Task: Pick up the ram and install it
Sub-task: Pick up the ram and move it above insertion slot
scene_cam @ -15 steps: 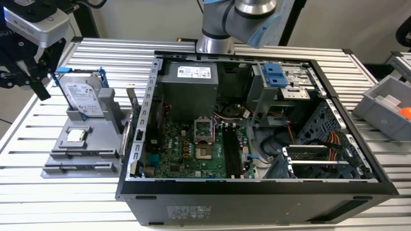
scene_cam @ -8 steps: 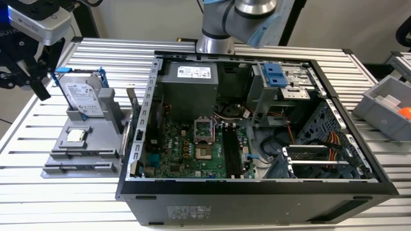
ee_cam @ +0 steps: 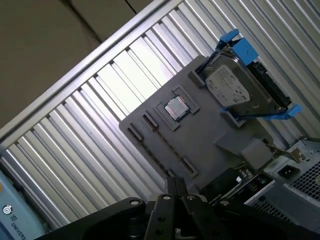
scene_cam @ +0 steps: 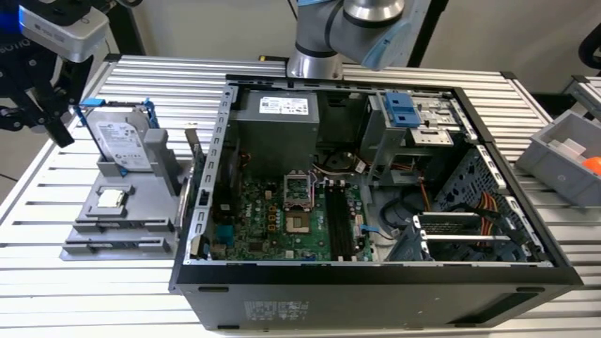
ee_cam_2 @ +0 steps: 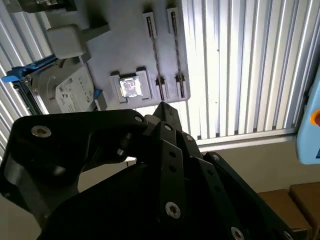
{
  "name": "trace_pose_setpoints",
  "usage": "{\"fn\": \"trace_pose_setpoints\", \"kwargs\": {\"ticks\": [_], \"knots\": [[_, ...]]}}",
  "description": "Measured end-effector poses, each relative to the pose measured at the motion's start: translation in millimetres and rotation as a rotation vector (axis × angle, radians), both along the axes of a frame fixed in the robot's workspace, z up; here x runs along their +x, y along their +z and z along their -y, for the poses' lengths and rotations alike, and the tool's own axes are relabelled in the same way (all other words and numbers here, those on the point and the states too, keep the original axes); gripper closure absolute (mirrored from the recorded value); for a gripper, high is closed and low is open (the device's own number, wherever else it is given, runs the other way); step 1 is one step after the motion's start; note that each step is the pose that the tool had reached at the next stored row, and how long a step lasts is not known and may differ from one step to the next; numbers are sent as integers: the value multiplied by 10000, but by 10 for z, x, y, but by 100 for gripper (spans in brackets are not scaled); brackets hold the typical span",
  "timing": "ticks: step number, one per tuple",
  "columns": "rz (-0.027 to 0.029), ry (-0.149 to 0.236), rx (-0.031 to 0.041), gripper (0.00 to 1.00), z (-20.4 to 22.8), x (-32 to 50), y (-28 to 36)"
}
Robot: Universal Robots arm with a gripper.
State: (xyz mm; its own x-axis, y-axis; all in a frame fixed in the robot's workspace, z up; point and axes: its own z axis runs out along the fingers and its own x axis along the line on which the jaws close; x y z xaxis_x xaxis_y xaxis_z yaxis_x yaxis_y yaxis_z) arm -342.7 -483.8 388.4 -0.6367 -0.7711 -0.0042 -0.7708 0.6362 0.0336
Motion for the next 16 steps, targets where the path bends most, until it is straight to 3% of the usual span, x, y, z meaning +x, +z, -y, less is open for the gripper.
{"fn": "trace_pose_setpoints", "kwargs": {"ticks": [16], "knots": [[19, 1417, -42, 100, 0, 0, 0]]}}
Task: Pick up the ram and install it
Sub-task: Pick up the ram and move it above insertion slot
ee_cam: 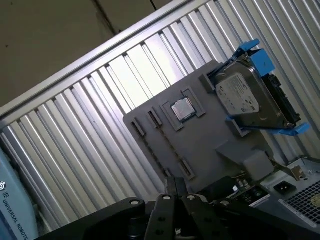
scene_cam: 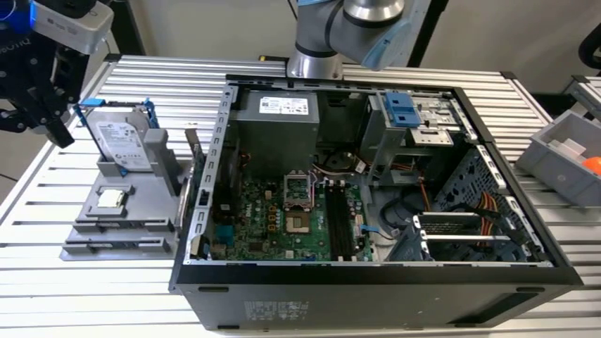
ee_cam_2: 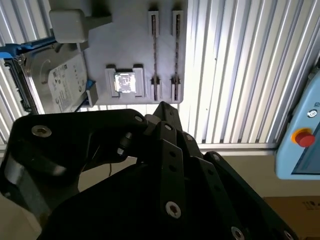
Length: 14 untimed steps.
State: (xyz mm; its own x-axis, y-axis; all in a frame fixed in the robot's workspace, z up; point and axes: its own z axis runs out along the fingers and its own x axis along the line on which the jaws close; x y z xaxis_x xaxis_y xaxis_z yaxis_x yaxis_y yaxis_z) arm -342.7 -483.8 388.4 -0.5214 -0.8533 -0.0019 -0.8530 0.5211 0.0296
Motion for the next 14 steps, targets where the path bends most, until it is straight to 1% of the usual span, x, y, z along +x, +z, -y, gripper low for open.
{"fn": "trace_pose_setpoints", "kwargs": {"ticks": [7, 14], "knots": [[18, 584, -64, 100, 0, 0, 0], [20, 1064, -72, 100, 0, 0, 0]]}}
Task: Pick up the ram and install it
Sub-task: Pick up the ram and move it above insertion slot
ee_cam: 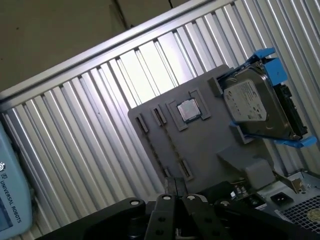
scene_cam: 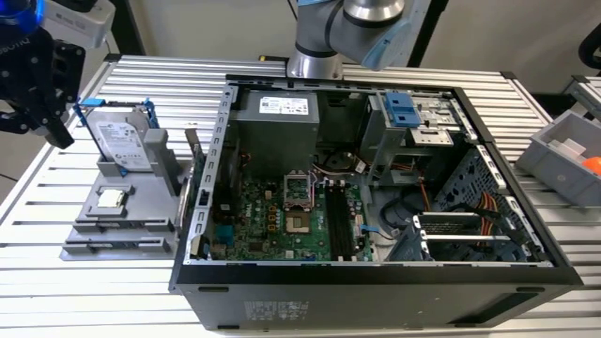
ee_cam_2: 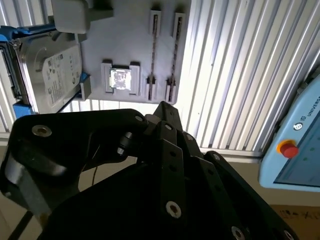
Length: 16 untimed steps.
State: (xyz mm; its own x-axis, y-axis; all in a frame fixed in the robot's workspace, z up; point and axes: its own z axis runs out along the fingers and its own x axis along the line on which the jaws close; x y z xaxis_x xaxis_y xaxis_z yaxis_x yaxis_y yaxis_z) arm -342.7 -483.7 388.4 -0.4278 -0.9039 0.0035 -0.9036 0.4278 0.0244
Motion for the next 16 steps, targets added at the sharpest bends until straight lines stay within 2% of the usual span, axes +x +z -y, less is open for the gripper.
{"fn": "trace_pose_setpoints", "kwargs": {"ticks": [16], "knots": [[0, 1858, 0, 100, 0, 0, 0]]}}
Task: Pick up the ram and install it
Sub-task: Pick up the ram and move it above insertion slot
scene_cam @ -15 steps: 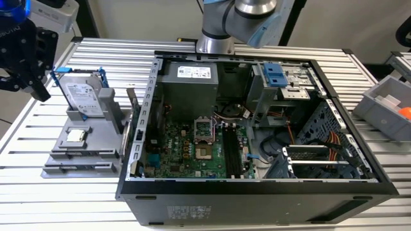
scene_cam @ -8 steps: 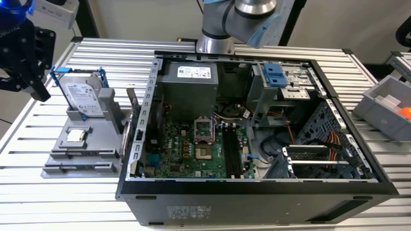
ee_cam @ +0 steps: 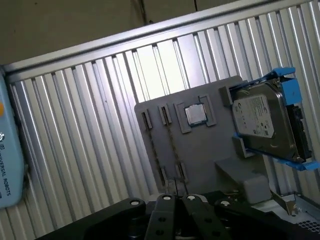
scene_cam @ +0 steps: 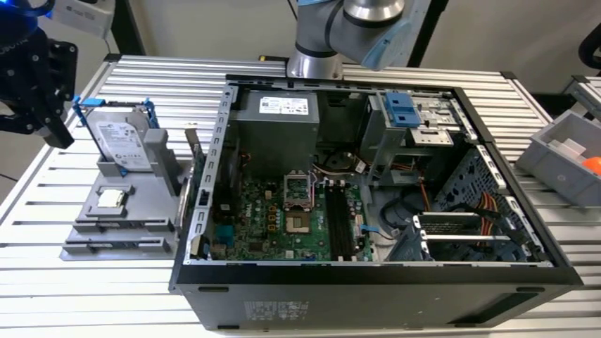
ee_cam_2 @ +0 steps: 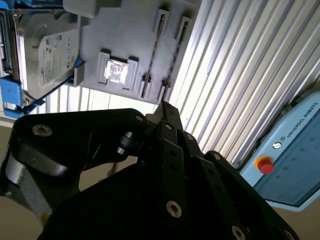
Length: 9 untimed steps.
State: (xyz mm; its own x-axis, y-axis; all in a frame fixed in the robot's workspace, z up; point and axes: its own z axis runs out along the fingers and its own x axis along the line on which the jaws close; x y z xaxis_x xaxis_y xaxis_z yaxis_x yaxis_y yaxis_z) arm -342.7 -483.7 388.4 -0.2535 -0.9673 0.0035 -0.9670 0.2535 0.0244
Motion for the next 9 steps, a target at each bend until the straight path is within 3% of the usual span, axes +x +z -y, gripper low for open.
{"fn": "trace_pose_setpoints", "kwargs": {"ticks": [9], "knots": [[0, 1051, 0, 100, 0, 0, 0]]}}
